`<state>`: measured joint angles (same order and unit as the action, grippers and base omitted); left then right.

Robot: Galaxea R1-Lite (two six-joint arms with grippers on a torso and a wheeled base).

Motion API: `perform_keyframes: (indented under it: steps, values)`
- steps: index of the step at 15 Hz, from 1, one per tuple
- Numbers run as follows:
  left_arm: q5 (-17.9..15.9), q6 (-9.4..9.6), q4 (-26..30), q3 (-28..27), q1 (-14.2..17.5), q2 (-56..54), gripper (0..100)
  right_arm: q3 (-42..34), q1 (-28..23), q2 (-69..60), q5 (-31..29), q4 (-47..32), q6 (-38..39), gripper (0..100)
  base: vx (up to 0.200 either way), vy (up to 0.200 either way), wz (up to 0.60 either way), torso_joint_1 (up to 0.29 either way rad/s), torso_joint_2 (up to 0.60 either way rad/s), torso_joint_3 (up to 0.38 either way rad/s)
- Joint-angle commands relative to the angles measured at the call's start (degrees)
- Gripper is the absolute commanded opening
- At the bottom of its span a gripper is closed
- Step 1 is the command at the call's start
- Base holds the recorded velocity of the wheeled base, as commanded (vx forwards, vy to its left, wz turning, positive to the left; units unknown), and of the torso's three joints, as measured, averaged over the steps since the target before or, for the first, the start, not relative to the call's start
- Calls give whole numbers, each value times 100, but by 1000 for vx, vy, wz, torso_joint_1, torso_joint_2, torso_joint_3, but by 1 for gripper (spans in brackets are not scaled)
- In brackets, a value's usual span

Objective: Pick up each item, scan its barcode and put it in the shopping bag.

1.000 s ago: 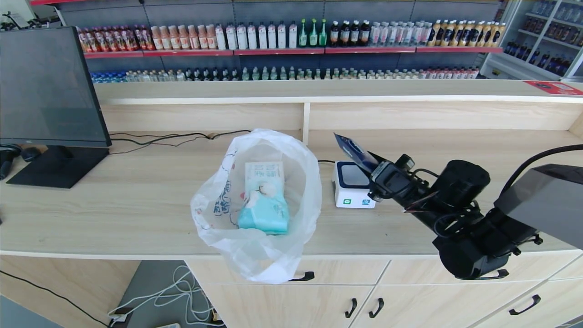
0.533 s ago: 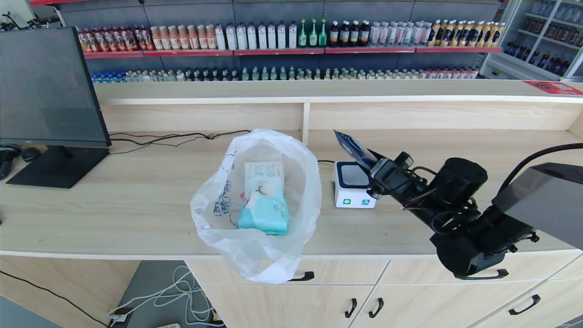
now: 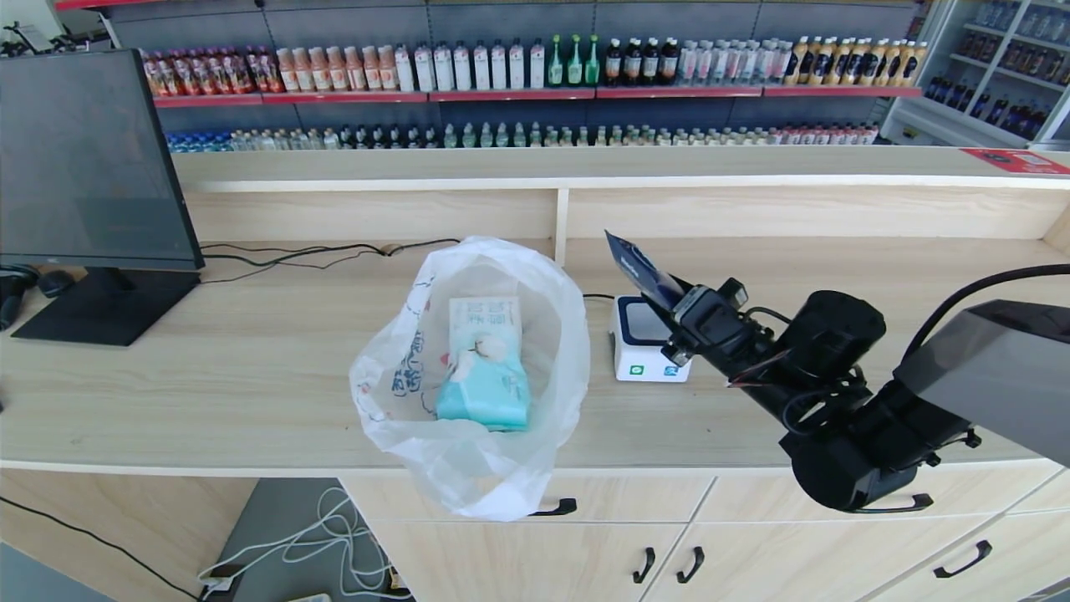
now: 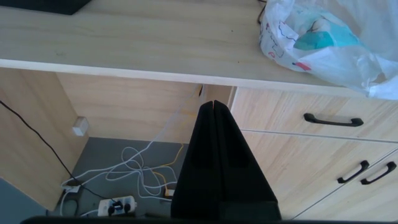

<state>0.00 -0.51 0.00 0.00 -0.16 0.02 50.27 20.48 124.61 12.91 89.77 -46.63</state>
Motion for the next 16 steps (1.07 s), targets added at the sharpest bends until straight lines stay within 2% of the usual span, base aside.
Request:
perform_keyframes:
  steps: [1,5,6,8,10,13,14,16]
  values:
    - [0,-2,0,0,-2,-2,0,-18,79,10,-61,5,66,0,0,0,0,0,0,0]
    - [0,-2,0,0,-2,-2,0,-62,211,-77,-228,23,866,0,0,0,0,0,0,0]
    - [0,-10,0,0,-2,-2,0,-132,369,-183,-412,23,1270,0,0,0,0,0,0,0]
    - [0,-2,0,0,-2,-2,0,-158,685,-420,-1159,23,1930,0,0,0,0,0,0,0]
    - [0,-2,0,0,-2,-2,0,-202,808,-605,-1467,23,2351,0,0,0,0,0,0,0]
    - [0,-2,0,0,-2,-2,0,-1002,817,-1194,-1651,23,2931,0,0,0,0,0,0,0]
    - [0,-2,0,0,-2,-2,0,-1626,817,-1589,-2196,23,3336,0,0,0,0,0,0,0]
    - [0,-10,0,0,-2,-2,0,-2136,879,-2020,-2970,23,3916,0,0,0,0,0,0,0]
